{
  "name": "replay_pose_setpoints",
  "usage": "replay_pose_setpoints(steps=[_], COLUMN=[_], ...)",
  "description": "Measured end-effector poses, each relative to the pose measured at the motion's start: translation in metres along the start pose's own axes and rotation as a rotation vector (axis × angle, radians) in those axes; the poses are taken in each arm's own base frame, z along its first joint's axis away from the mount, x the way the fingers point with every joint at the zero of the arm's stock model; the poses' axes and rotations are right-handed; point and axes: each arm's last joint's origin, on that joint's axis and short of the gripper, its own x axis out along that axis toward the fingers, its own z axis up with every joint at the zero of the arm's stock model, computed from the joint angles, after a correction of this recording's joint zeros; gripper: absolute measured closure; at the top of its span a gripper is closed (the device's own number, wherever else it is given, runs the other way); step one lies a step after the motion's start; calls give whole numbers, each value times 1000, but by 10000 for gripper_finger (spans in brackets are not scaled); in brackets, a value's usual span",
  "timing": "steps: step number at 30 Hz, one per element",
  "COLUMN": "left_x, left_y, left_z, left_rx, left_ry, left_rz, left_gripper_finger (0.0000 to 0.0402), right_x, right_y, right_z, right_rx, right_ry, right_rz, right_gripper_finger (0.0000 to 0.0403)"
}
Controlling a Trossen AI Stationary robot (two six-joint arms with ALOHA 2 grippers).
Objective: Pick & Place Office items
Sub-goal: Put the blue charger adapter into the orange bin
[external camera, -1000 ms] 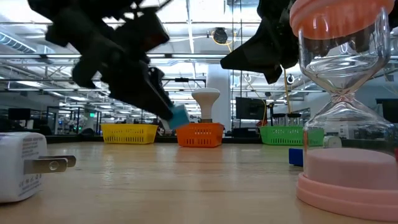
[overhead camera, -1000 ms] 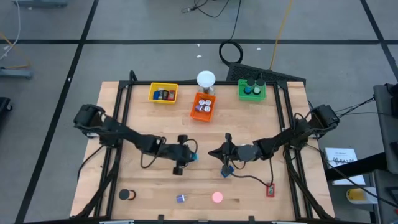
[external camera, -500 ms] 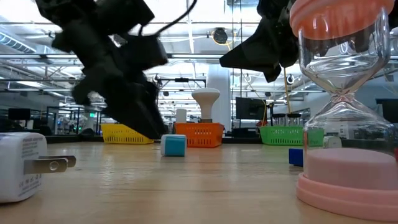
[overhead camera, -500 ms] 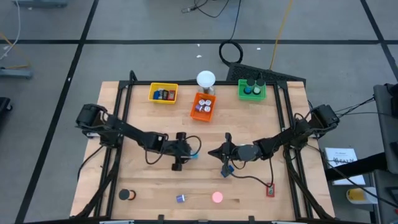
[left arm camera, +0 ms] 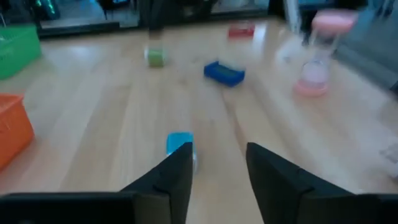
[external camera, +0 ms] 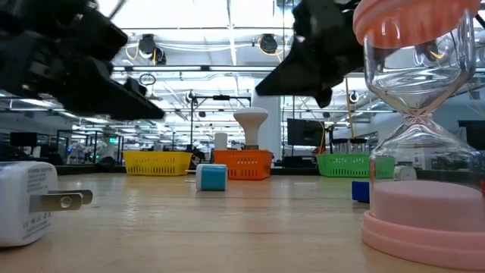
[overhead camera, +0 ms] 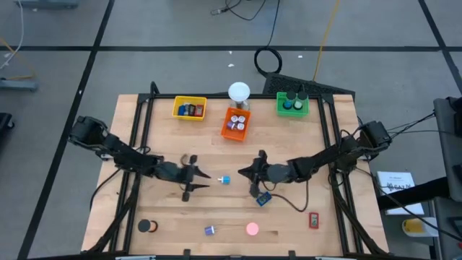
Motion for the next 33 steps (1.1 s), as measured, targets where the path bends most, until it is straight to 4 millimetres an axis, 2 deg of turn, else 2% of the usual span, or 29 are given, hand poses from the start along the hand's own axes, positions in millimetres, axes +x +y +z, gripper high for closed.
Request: replay_pose_setpoints(steps=[5, 11, 16, 20, 26, 33], left_x=[-8, -9, -9, -9, -9, -9], left_y=[3, 2, 2, 2, 2, 2], left_z=[-10, -11, -11, -11, -10, -11], left_rx=[-58, -48, -46, -50, -47, -46], left_ry=[-12, -9, -5, -4, -11, -10], left_rz=[9, 4, 1, 2, 5, 8], left_gripper_finger=[276, 299, 308, 309, 309, 309], right_x=[30, 58, 70, 70, 71, 91], right_y=[7, 18, 23, 23, 22, 12], right_z=[7, 2, 0, 0, 0, -26], right_rx=[-11, -108, -179, -182, -204, -212], right_ry=[122, 250, 272, 291, 292, 344], right_rz=[-72, -95, -87, -52, -48, -55], right_gripper_finger=[383, 307, 233, 195, 186, 194])
